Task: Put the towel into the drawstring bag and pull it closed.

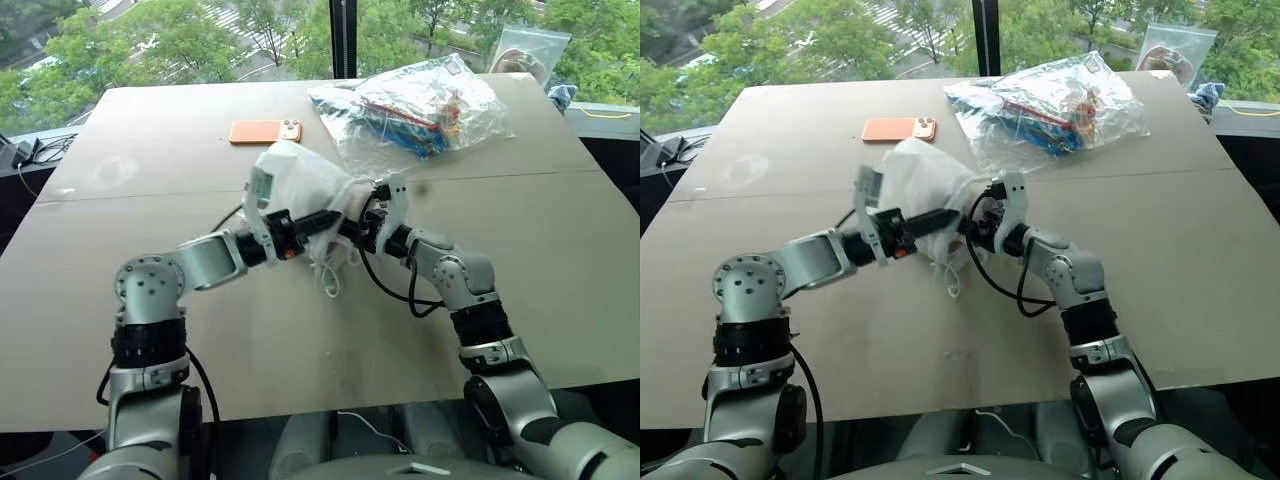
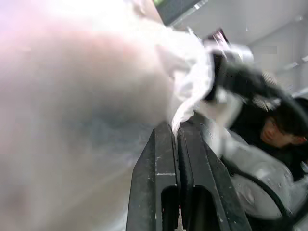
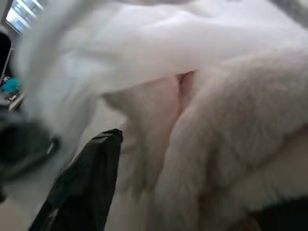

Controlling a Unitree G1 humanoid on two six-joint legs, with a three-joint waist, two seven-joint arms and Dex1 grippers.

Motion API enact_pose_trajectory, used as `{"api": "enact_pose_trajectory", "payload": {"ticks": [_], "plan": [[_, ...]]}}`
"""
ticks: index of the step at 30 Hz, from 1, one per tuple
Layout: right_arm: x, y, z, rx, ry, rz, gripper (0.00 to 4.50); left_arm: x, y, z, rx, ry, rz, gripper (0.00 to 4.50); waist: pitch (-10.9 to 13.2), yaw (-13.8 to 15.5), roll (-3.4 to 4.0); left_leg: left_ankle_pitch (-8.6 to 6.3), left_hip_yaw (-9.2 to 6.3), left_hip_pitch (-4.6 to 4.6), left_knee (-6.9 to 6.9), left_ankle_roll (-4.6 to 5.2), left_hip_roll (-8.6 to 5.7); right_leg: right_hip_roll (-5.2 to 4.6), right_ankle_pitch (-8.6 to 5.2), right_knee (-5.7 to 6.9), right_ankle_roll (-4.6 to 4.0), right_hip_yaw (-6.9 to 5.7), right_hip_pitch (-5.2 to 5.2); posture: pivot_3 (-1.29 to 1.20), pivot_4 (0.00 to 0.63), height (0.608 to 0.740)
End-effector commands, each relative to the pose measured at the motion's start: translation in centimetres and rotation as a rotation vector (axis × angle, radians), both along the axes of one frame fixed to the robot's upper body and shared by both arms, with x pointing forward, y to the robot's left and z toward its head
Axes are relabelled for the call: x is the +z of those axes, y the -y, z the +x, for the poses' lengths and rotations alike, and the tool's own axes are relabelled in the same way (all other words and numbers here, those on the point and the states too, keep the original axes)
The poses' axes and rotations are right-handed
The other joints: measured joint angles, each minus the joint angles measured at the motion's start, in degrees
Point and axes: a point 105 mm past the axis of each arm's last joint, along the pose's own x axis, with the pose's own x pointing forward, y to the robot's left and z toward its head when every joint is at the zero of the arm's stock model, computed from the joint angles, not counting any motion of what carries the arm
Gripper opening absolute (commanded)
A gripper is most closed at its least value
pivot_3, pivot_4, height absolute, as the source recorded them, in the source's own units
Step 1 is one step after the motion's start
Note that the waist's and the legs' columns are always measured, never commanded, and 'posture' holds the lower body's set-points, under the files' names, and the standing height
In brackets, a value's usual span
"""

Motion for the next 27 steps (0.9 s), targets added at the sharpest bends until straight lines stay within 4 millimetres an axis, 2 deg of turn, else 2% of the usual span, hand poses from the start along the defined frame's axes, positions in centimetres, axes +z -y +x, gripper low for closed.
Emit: {"api": "enact_pose_trajectory", "payload": {"ticks": [1, 5, 9, 10, 12, 14, 17, 21, 26, 27], "plan": [[2.1, -0.5, -2.6, 0.131, 0.079, -0.056, 4.27, 1.4, -1.3, 1.0, 0.014, 0.06, -0.001, 0.0, 0.0, -0.14, 0.01, 0.0, -0.01, -0.01, -0.03, 0.0, 0.0, -0.01, 0.0, -0.02, 0.0, -0.01, -0.01, 0.0, 0.15, 0.74], [3.1, 0.5, -3.1, 0.101, 0.099, -0.072, 4.27, 2.2, -1.3, 1.2, -0.022, 0.101, 0.023, 0.0, 0.0, -0.16, 0.0, 0.0, -0.01, -0.01, -0.05, 0.0, -0.01, -0.04, 0.0, -0.05, 0.0, -0.01, -0.01, 0.0, 0.15, 0.74], [3.8, 2.5, -3.5, 0.044, 0.271, -0.207, 4.27, 3.0, -1.7, 1.2, -0.057, 0.131, 0.052, 0.0, 0.01, 0.09, -0.01, 0.0, -0.04, -0.05, -0.06, 0.0, -0.02, -0.06, 0.0, -0.08, 0.0, -0.05, -0.02, 0.0, 0.15, 0.74], [3.9, 2.9, -3.3, 0.02, 0.297, -0.24, 4.27, 3.1, -1.8, 1.2, -0.062, 0.133, 0.056, 0.0, 0.01, 0.12, 0.0, 0.0, -0.04, -0.06, -0.06, 0.0, -0.03, -0.07, 0.0, -0.09, 0.0, -0.05, -0.02, 0.0, 0.15, 0.74], [3.3, 4.6, -1.9, -0.063, 0.391, -0.418, 4.27, 3.2, -2.0, 0.9, -0.083, 0.139, 0.074, 0.0, 0.01, 0.12, 0.0, 0.0, -0.03, -0.05, -0.06, 0.0, -0.03, -0.07, 0.0, -0.09, 0.0, -0.03, -0.02, 0.0, 0.15, 0.74], [2.8, 5.4, -1.2, -0.076, 0.41, -0.479, 4.27, 3.4, -2.2, 0.9, -0.091, 0.141, 0.077, 0.0, 0.02, 0.11, -0.01, 0.0, -0.03, -0.04, -0.06, 0.0, -0.04, -0.05, 0.0, -0.09, 0.0, -0.04, -0.02, 0.0, 0.15, 0.74], [2.6, 5.5, 0.1, -0.1, 0.364, -0.453, 4.27, 3.6, -2.3, 0.8, -0.099, 0.149, 0.085, 0.0, 0.04, -0.35, -0.04, 0.0, -0.02, -0.04, -0.07, 0.0, 0.0, -0.02, 0.0, -0.08, 0.0, -0.02, -0.03, 0.0, 0.15, 0.74], [2.7, 4.2, 1.0, -0.064, 0.296, -0.368, 4.27, 3.8, -2.3, 0.7, -0.103, 0.158, 0.097, 0.0, 0.05, -0.53, -0.06, 0.0, 0.02, -0.06, -0.08, 0.0, 0.01, -0.02, 0.0, -0.03, 0.0, 0.01, -0.11, 0.0, 0.15, 0.74], [1.9, 3.3, 2.1, -0.03, 0.282, -0.387, 4.27, 3.6, -2.6, 0.4, -0.095, 0.164, 0.123, 0.0, 0.06, -0.31, -0.07, 0.0, 0.0, -0.09, -0.06, 0.01, -0.02, -0.07, 0.0, -0.04, 0.0, -0.02, -0.12, 0.0, 0.15, 0.74], [1.8, 3.2, 2.3, -0.026, 0.28, -0.393, 4.03, 3.5, -2.7, 0.4, -0.094, 0.164, 0.129, 0.0, 0.06, -0.33, -0.07, 0.0, 0.0, -0.09, -0.06, 0.0, -0.02, -0.07, 0.0, -0.03, 0.0, -0.02, -0.12, 0.0, 0.15, 0.74]]}}
